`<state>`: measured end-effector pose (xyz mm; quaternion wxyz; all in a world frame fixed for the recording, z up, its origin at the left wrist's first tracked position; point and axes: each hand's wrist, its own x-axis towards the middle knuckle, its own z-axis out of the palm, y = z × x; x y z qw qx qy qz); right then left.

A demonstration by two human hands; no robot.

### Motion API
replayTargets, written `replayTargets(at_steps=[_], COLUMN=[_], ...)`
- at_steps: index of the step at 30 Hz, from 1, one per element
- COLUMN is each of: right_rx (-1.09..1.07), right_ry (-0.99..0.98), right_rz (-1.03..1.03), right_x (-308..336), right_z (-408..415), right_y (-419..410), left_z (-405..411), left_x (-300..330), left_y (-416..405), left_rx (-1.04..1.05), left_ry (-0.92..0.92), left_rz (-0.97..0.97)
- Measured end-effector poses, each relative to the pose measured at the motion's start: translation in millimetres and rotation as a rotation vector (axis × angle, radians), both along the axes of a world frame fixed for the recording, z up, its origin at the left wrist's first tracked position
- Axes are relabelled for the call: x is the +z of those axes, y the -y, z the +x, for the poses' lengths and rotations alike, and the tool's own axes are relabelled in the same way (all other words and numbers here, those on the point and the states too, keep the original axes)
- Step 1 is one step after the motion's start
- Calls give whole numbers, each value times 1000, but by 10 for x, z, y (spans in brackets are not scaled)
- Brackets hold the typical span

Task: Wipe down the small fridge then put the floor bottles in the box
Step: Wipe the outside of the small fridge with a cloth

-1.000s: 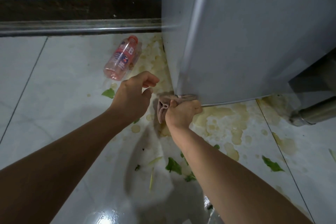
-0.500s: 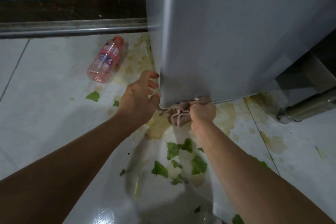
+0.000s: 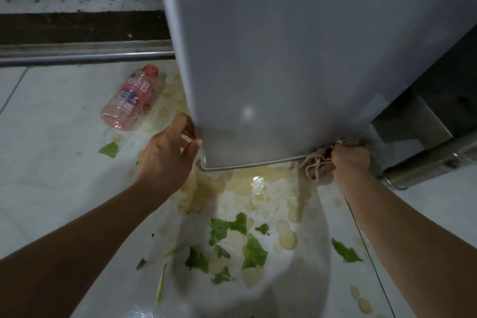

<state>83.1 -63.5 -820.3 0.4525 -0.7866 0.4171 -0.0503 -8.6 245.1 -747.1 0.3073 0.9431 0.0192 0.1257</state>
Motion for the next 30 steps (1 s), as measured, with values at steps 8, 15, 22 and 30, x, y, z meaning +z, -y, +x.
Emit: replayTargets(at_steps=[8,15,22,30], right_rx=[74,55,65,179], right_ry=[-25,173,386,413], right_rz=[47,175,141,-39], right_x=[30,179,683,1141], right_z=[145,73,-68,-435], right_y=[267,260,230,16], left_z=[0,-5,29,-32], left_x=[11,92,120,276], left_y=[56,23,45,-29], left_rx=[19,-42,41,17], left_ry=[-48,-123,-187,-316], left_rz=[-36,-13,2,-42])
